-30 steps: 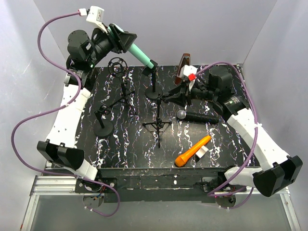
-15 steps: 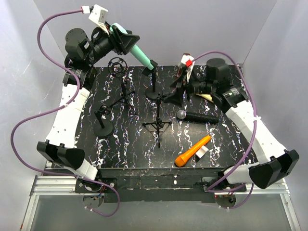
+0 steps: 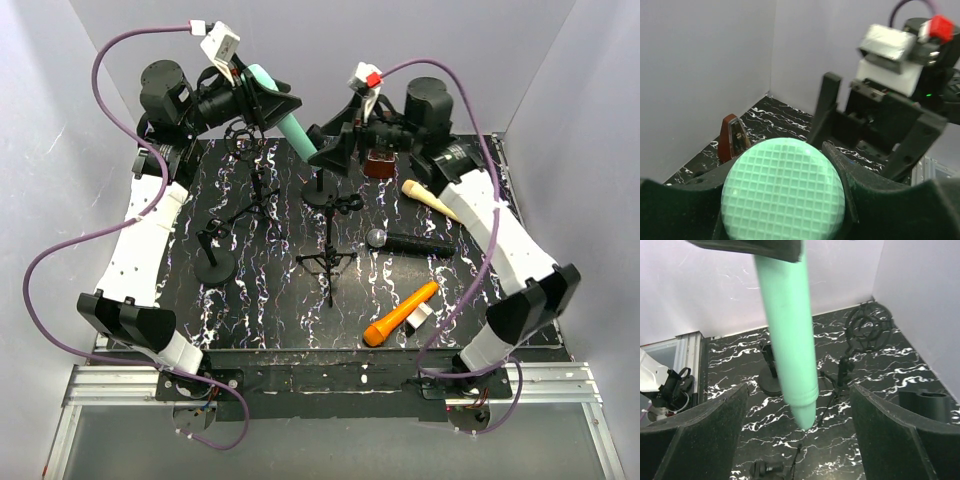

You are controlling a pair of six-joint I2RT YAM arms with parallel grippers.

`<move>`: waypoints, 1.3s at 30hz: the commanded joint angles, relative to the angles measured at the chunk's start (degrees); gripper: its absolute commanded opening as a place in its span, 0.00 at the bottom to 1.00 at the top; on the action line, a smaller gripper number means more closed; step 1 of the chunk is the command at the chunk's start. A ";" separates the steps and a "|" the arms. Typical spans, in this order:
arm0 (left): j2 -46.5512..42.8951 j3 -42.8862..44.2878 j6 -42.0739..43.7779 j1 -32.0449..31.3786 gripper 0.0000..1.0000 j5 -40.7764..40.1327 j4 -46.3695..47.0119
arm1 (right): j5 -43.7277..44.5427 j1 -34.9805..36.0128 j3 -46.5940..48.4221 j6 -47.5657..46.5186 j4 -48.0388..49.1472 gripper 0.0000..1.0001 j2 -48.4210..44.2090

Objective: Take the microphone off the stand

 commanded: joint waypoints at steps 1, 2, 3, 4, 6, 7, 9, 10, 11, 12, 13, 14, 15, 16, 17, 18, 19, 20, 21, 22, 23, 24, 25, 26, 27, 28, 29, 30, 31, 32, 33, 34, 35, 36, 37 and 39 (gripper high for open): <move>-0.66 0.98 0.13 -0.13 0.00 4.44 -0.99 | -2.12 1.86 5.08 3.15 5.97 0.88 3.62; -0.57 1.07 -0.13 -0.22 0.00 4.97 -0.99 | -2.56 2.13 6.22 3.68 6.23 0.88 4.50; -0.31 1.16 -0.40 -0.22 0.00 5.41 -0.99 | -3.00 2.48 7.19 4.20 6.32 0.88 5.47; -0.31 1.25 -0.57 -0.48 0.00 5.85 -0.99 | -3.18 2.92 8.15 4.56 6.84 0.87 6.26; -0.04 1.34 -0.84 -0.75 0.00 6.56 -0.99 | -3.45 3.53 8.78 4.82 8.07 0.83 7.32; -0.04 1.34 -1.01 -0.92 0.00 6.73 -0.99 | -3.36 3.80 9.04 5.35 8.95 0.80 7.67; -0.13 1.25 -1.10 -1.36 0.00 6.73 -1.34 | -3.88 4.15 9.83 6.75 10.27 0.71 8.73; -0.22 1.07 -0.93 -1.54 0.00 6.56 -1.43 | -4.41 4.32 10.18 7.45 10.97 0.63 9.08; -0.22 1.07 -0.67 -1.71 0.00 6.12 -1.78 | -5.02 4.33 10.71 7.98 11.15 0.55 9.52; -0.31 1.07 -0.49 -1.89 0.00 5.42 -1.87 | -5.38 4.33 11.23 8.34 11.24 0.47 9.87; -0.39 1.07 -0.31 -1.89 0.00 4.72 -1.96 | -5.55 4.33 11.68 8.34 11.07 0.40 9.96; -0.48 1.16 -0.05 -1.80 0.07 3.41 -2.39 | -5.47 4.33 11.77 8.17 10.63 0.33 9.88; -0.66 1.25 0.47 -1.80 0.19 2.09 -2.66 | -4.86 4.41 11.77 7.38 10.10 0.29 9.61; -0.66 1.07 1.09 -1.89 0.35 0.94 -2.75 | -4.42 4.15 11.59 6.68 9.49 0.27 9.26; -1.09 1.07 2.05 -1.80 0.49 -0.11 -2.66 | -3.98 3.98 11.07 6.50 9.48 0.25 8.82; -1.27 0.90 2.76 -1.80 0.64 -1.08 -2.49 | -3.71 3.71 10.46 6.76 9.66 0.23 8.47; -1.80 0.90 3.37 -1.80 0.75 -2.05 -2.57 | -3.45 3.45 10.10 6.93 9.66 0.21 8.12; -2.06 1.07 4.42 -1.80 0.86 -3.01 -2.83 | -2.58 3.10 9.84 7.20 9.66 0.19 7.77; -2.67 1.42 5.48 -1.80 0.93 -3.80 -3.27 | -1.70 2.57 9.66 7.81 9.66 0.18 7.42; -2.94 1.95 6.71 -1.80 0.97 -4.77 -3.88 | -0.30 1.87 9.75 8.68 9.66 0.18 7.15; -3.29 2.39 7.94 -1.80 0.97 -6.08 -4.76 | 1.72 1.00 10.18 9.65 9.49 0.18 7.06; -3.47 3.09 9.26 -1.89 0.98 -6.71 -5.64 | 3.13 -0.41 10.71 11.14 9.57 0.18 6.97; -3.91 3.44 10.49 -1.89 0.98 -7.58 -6.26 | 4.01 -1.90 11.32 12.72 9.92 0.17 6.80; -4.26 3.53 11.28 -1.89 0.98 -8.20 -6.70 | 4.81 -3.39 12.11 13.08 9.84 0.17 6.62; -4.44 3.45 11.99 -1.80 0.98 -8.90 -6.88 | 5.34 -4.54 12.73 12.30 8.96 0.17 6.27; -4.70 3.36 12.52 -1.80 0.98 -9.43 -6.97 | 5.78 -5.86 13.17 10.90 7.91 0.17 5.84; -4.70 3.18 13.04 -1.80 0.98 -9.61 -7.05 | 6.39 -7.17 13.17 9.58 6.77 0.16 5.22; -4.44 3.01 13.22 -1.80 0.98 -9.70 -7.14 | 6.83 -8.14 13.43 7.48 4.58 0.16 4.69; -4.35 2.92 13.22 -1.80 0.98 -9.53 -7.05 | 7.88 -9.46 13.00 4.94 1.86 0.16 3.91; -4.18 2.66 13.05 -1.72 0.98 -9.26 -6.71 | 8.67 -10.52 12.04 3.00 -0.51 0.16 2.68; -4.17 1.96 12.79 -1.80 0.98 -8.74 -6.01 | 9.46 -12.01 9.94 0.98 -2.89 0.16 1.36; -4.43 0.65 12.35 -1.80 0.98 -8.30 -4.09 | 9.91 -13.76 7.57 -0.09 -5.00 0.15 -0.39; -4.87 -1.02 11.39 -1.80 0.97 -7.77 -2.06 | 10.43 -15.34 4.68 -3.58 -7.89 0.15 -2.15; -5.22 -2.25 10.51 -1.72 0.97 -7.25 -0.83 | 11.92 -17.28 1.95 -6.05 -11.66 0.15 -4.08; -5.66 -3.31 9.37 -1.89 0.97 -6.37 0.14 | 13.06 -18.86 -0.25 -10.08 -15.27 0.15 -5.75; -6.98 -5.94 7.69 -1.80 0.97 -4.52 2.34 | 14.30 -23.43 -5.00 -15.98 -23.61 0.14 -8.66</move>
